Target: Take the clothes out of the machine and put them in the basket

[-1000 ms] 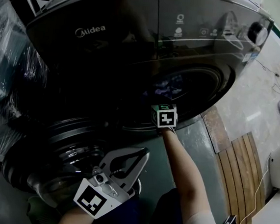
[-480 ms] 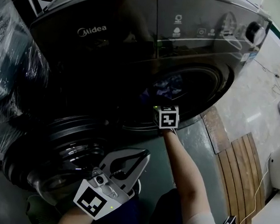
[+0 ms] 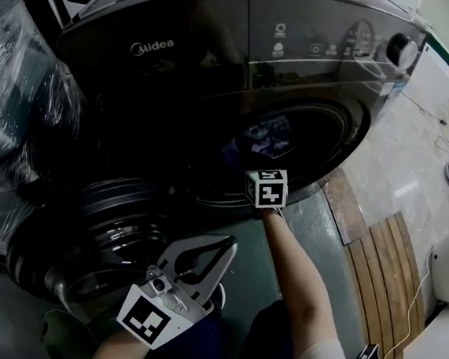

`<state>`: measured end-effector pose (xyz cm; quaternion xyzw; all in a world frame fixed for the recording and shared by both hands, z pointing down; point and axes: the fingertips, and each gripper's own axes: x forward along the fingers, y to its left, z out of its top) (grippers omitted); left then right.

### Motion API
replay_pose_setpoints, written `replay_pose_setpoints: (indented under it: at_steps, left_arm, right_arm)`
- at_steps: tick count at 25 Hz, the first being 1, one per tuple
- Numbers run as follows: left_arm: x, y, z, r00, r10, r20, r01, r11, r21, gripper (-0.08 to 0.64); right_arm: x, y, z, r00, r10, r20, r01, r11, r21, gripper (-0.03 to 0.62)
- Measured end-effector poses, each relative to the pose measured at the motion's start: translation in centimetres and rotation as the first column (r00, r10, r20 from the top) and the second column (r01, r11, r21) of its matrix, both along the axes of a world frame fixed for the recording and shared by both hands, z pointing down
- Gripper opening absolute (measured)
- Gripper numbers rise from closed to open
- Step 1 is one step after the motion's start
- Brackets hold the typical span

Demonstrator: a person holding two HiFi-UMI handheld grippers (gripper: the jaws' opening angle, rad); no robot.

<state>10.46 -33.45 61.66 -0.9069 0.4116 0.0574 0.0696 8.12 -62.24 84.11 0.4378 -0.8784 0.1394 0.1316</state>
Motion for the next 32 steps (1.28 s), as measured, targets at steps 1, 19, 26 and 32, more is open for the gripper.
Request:
replay_pose_setpoints:
  at_steps: [1, 19, 26, 32]
  left_arm:
    - [0.0, 0.1, 0.0, 1.0, 0.002, 0.0, -0.002, 1.0, -0.003, 0.017]
    - [0.1, 1.5, 1.5, 0.995, -0.037, 0.097, 0.043, 0.997, -0.058, 0.017]
    - [-0.7, 1.6, 2.1, 0.988, -0.096, 0.121, 0.105, 0.992, -0.071, 0.017]
    - [0.4, 1.9, 2.3, 0.992, -0.041, 0.118, 0.051, 0.995, -0.082, 0.017]
  right_arm:
    - [0.0, 0.2, -0.1, 1.0, 0.0, 0.001, 0.0, 1.0, -0.002, 0.017]
    - [1.7, 5.0, -4.5, 0.998, -0.025, 0.062, 0.022, 0.999, 0.049, 0.017]
    - [2.8, 7.6, -6.3, 0.991, -0.038, 0.128, 0.03, 0.998, 0.06, 0.017]
    - [4.3, 10.1, -8.0, 0.986, -0.053, 0.158, 0.042, 0.997, 0.068, 0.018]
